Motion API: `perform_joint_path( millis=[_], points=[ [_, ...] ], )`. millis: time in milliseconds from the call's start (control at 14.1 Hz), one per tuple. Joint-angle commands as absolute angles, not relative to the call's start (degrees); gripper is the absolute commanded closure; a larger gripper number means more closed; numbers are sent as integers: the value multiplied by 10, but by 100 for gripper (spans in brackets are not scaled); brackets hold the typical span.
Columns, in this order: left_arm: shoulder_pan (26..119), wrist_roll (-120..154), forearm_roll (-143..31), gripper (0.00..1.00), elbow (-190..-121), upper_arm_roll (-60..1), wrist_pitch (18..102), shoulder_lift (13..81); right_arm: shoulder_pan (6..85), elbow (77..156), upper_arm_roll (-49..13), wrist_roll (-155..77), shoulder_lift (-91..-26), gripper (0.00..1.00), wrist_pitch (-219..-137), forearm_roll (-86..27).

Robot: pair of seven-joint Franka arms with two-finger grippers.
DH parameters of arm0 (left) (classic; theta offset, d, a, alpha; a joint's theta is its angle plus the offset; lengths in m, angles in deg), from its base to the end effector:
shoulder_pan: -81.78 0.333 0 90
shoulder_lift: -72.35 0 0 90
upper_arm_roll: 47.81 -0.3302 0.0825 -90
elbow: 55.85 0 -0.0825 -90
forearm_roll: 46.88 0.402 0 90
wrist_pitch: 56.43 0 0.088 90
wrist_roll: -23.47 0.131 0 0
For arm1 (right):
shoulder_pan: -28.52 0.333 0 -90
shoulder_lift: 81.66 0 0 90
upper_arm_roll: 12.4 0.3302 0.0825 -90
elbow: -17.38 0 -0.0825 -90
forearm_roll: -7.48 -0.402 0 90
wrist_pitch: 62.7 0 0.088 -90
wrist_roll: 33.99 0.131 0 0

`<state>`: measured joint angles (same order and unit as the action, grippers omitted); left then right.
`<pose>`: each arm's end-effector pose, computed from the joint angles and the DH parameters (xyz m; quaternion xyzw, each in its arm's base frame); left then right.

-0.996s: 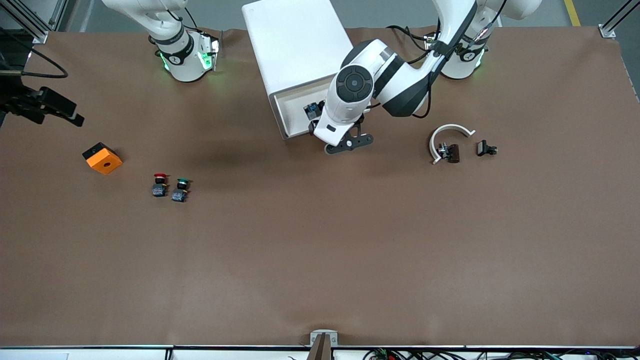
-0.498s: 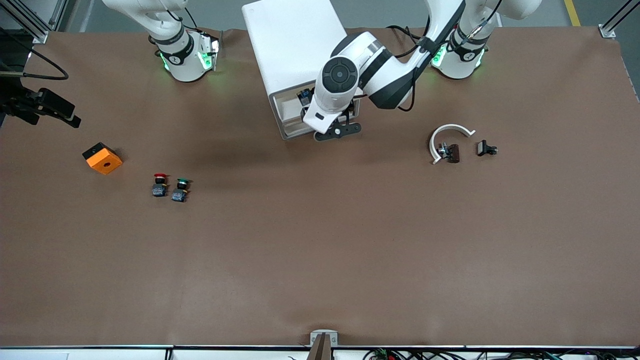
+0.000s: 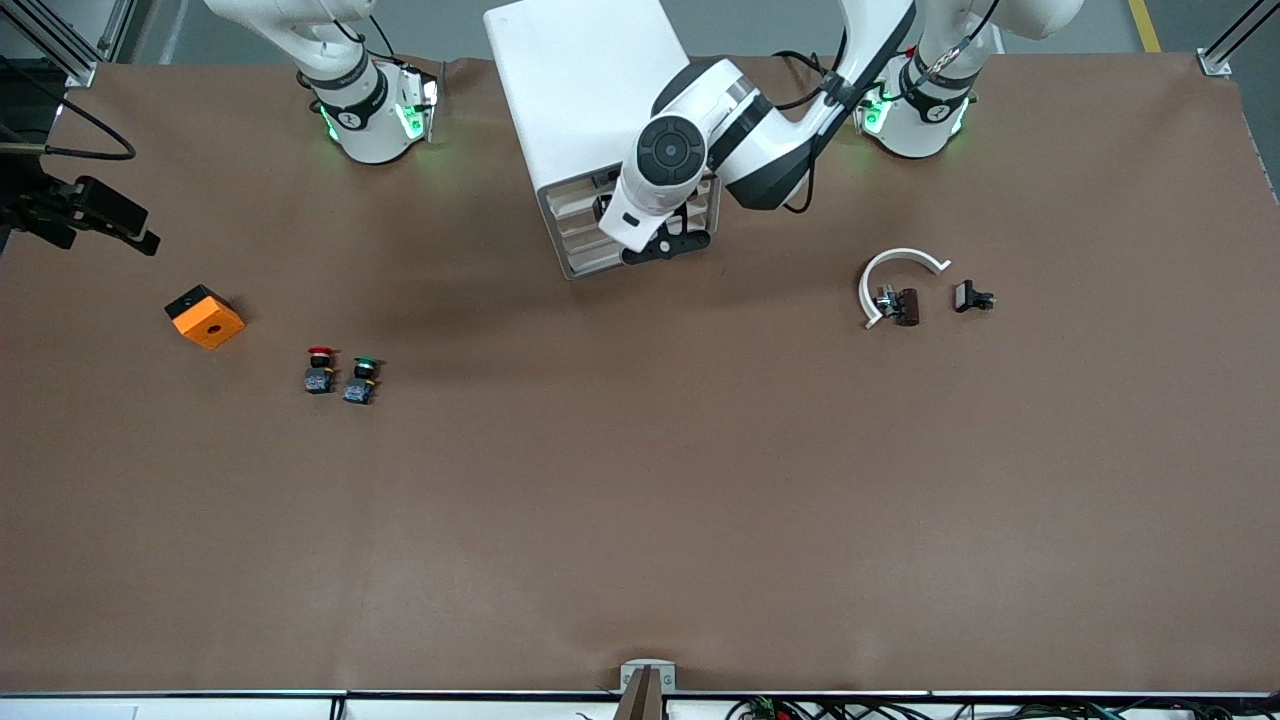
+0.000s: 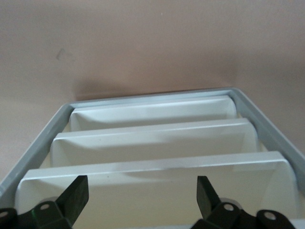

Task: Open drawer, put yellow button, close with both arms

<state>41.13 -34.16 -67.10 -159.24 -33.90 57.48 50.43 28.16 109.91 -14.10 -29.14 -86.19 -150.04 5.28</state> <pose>0.3543 -0.5329 0.3111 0.9687 0.1159 -0.2170 0.0316 0.5413 -0.0149 0.6333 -0.9980 0.0594 0.0063 0.0202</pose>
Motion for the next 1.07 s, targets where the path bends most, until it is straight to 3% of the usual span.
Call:
perform_joint_path(
  millis=[0,356,569,996],
  points=[
    [413,-345,-687,0,-1599,-320,577,498,279,1095,-136,-290,-859,0,-1495,59],
    [428,-345,-668,0,-1584,-335,547,502,275,1089,-138,-292,-860,0,-1493,60],
    [483,-343,-592,0,-1503,-344,479,496,273,1086,-139,-292,-860,0,-1494,60],
    [620,-330,-448,0,-1424,-344,478,491,274,1086,-139,-291,-860,0,-1495,60]
  ],
)
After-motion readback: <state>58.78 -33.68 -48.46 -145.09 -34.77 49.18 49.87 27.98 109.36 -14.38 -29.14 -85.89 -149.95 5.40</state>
